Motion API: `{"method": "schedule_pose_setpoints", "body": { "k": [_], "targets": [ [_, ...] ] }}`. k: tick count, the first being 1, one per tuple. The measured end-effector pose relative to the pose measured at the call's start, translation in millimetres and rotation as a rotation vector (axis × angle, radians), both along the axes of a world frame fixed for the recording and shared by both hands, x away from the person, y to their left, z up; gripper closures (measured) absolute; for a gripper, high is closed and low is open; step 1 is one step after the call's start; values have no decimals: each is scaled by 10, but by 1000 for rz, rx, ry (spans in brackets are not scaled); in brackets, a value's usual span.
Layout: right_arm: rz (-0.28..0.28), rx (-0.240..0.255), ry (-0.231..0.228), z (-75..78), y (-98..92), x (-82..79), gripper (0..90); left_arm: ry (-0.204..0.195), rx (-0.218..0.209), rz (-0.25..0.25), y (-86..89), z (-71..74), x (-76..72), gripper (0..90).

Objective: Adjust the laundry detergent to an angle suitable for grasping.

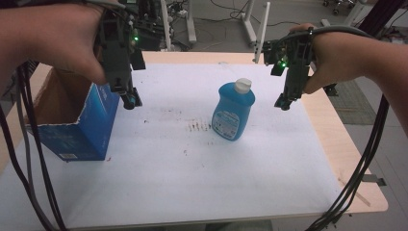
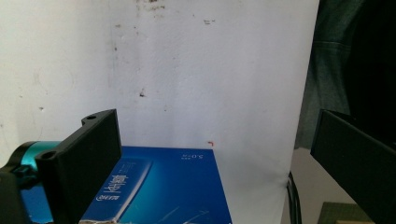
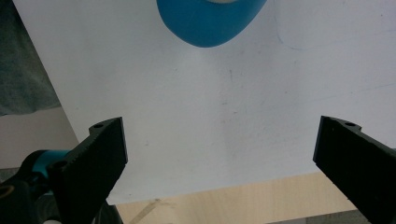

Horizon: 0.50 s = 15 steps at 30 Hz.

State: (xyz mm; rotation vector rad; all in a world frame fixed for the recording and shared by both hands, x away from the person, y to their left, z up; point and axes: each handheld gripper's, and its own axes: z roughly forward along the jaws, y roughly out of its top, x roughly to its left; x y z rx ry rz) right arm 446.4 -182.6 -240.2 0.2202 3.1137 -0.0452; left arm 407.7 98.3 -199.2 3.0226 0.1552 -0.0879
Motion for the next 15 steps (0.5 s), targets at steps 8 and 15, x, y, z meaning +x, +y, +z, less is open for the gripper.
{"method": "schedule_pose_setpoints", "body": {
  "k": [8, 15],
  "targets": [
    [-2, 6, -11, 33, -35, -44, 19, -2, 9, -2, -20, 5, -30, 18],
    [-11, 2, -13, 23, -56, -56, 19, -7, 16, -6, -38, 2, -34, 18]
  ]
}}
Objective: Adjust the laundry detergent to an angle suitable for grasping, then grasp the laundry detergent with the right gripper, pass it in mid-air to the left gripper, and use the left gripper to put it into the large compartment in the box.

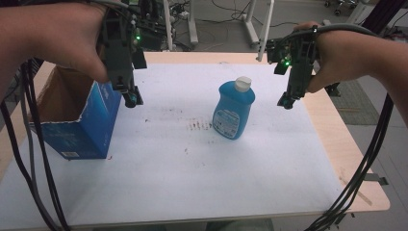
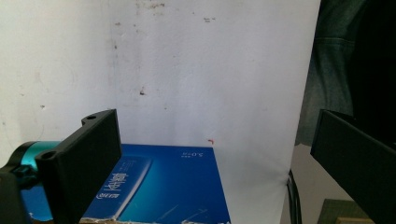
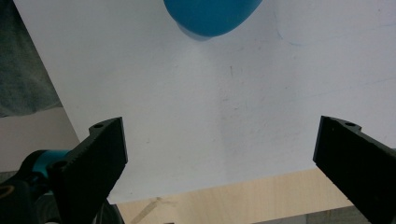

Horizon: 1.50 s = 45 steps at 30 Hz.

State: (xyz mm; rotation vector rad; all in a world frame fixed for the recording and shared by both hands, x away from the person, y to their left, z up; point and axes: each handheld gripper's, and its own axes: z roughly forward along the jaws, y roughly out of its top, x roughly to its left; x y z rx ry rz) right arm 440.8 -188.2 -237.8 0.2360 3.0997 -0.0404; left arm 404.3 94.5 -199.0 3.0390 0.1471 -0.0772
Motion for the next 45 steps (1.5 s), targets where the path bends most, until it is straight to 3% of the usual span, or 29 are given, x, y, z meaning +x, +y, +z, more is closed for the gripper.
{"method": "schedule_pose_setpoints", "body": {
  "k": [13, 19, 24, 26, 29, 36, 45],
  "targets": [
    [0, 16, 2, -38, -53, -2, 19, 4, 9, -7, -60, -32, 15, 18],
    [-25, 10, 15, -134, -111, -33, 19, 3, 9, -14, -79, -34, 5, 18],
    [-53, 41, 16, -174, -154, -57, 19, 2, 9, -18, -80, -23, -12, 18],
    [-85, 93, 20, -250, -213, -103, 19, 1, 9, -16, -72, -10, -32, 18],
    [-120, 131, 24, -334, -259, -155, 19, -4, 7, -19, -65, -1, -40, 18],
    [-232, 313, 42, -518, -358, -271, 19, -12, 4, -26, -72, 21, -80, 18],
    [-343, 465, -3, -724, -399, -315, 19, -17, 2, -29, -66, 28, -100, 18]
  ]
}}
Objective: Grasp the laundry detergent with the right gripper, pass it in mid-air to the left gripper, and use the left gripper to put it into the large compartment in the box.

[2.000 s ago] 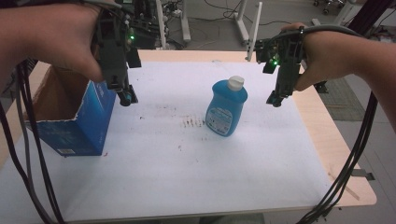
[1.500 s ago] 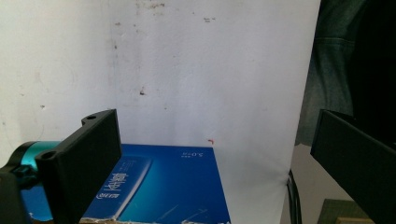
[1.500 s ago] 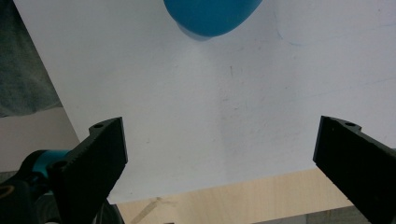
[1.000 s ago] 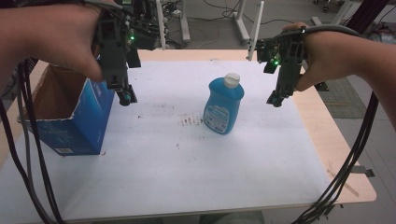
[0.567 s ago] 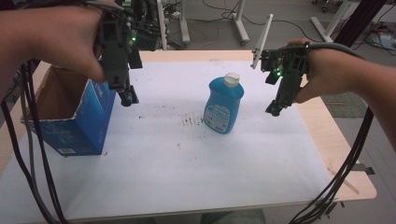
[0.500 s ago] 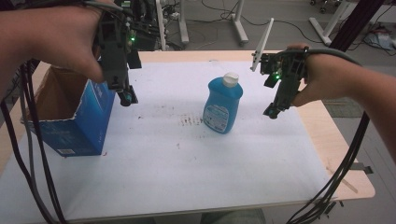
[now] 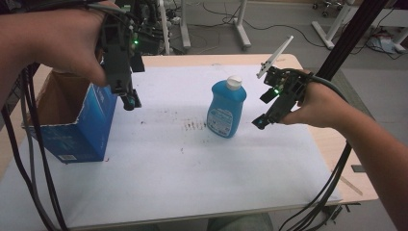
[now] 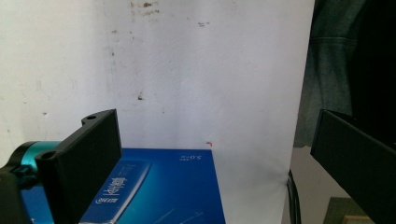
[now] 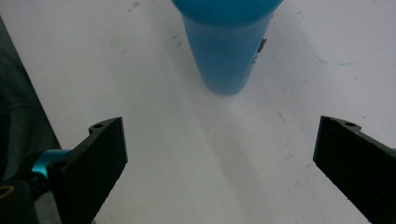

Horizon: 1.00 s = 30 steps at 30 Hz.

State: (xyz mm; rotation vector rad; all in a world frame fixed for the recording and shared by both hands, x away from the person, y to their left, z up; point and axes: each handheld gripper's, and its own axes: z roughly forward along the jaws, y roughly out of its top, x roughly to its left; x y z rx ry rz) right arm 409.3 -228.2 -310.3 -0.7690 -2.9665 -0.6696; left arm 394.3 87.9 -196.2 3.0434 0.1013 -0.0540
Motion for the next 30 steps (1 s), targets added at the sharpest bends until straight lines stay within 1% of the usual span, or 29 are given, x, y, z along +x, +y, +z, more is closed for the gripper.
{"method": "schedule_pose_setpoints", "body": {
  "k": [1, 2, 3, 5, 8, 11, 16, 18, 23, 26, 30],
  "targets": [
    [-14, 14, -2, -14, -1, -2, 19, 0, -2, -1, 3, -1, -1, 18],
    [-31, 45, -7, -44, -7, 3, 19, 1, 1, -1, 5, 2, -2, 18],
    [-45, 61, -11, -63, -10, 4, 19, 0, 3, -2, 8, 3, -1, 18],
    [-68, 83, -30, -111, -11, 5, 19, 0, -2, 0, 18, 1, 0, 18],
    [-100, 112, -42, -178, -14, 6, 19, -1, 1, 4, 25, 1, 2, 18],
    [-114, 144, -50, -238, -12, 6, 19, 0, 2, 3, 26, -2, 7, 18],
    [-133, 182, -60, -336, -6, 16, 19, 0, 1, -3, 12, -7, 15, 18],
    [-153, 203, -60, -383, -3, 18, 19, 0, 1, -4, 7, -9, 16, 18],
    [-183, 247, -72, -497, 13, 36, 19, 1, -1, -7, -1, -15, 15, 18],
    [-204, 272, -81, -541, 25, 44, 19, 1, 2, -8, 2, -15, 17, 18],
    [-215, 311, -93, -593, 46, 49, 19, 0, 4, -5, 13, -16, 22, 18]
  ]
}}
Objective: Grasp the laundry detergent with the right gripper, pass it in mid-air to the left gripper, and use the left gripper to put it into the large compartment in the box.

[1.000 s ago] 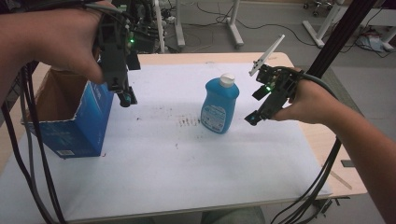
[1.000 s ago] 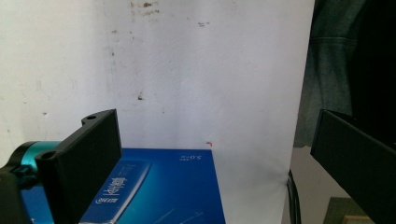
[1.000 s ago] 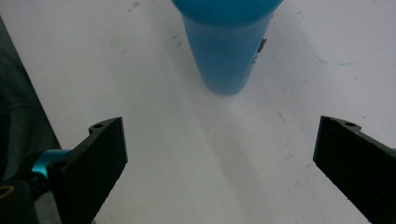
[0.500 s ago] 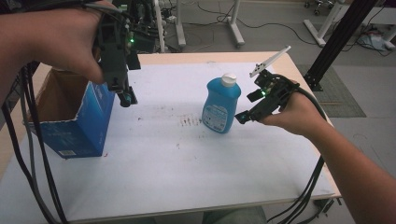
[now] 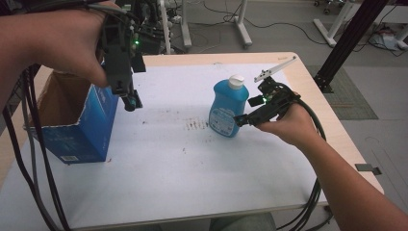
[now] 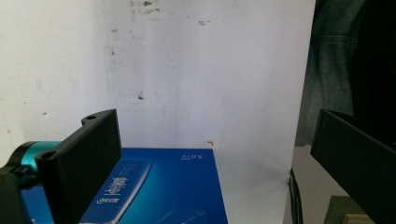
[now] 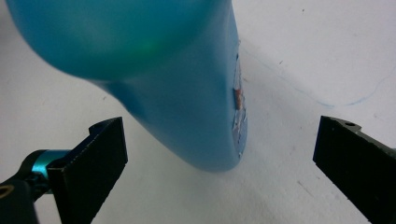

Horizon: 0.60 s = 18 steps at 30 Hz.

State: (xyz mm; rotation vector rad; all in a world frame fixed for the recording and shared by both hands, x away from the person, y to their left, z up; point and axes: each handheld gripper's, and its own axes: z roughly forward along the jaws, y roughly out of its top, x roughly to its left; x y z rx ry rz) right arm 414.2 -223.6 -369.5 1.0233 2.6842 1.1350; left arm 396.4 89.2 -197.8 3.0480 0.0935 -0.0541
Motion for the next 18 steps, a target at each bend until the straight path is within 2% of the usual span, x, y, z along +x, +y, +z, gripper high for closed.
{"method": "schedule_pose_setpoints", "body": {
  "k": [13, 18],
  "targets": [
    [-32, 65, -30, -131, 66, -11, 19, 1, 3, 3, 16, -6, 3, 18],
    [-47, 96, -57, -184, 103, -14, 19, 0, -1, 5, 17, -13, 2, 18]
  ]
}}
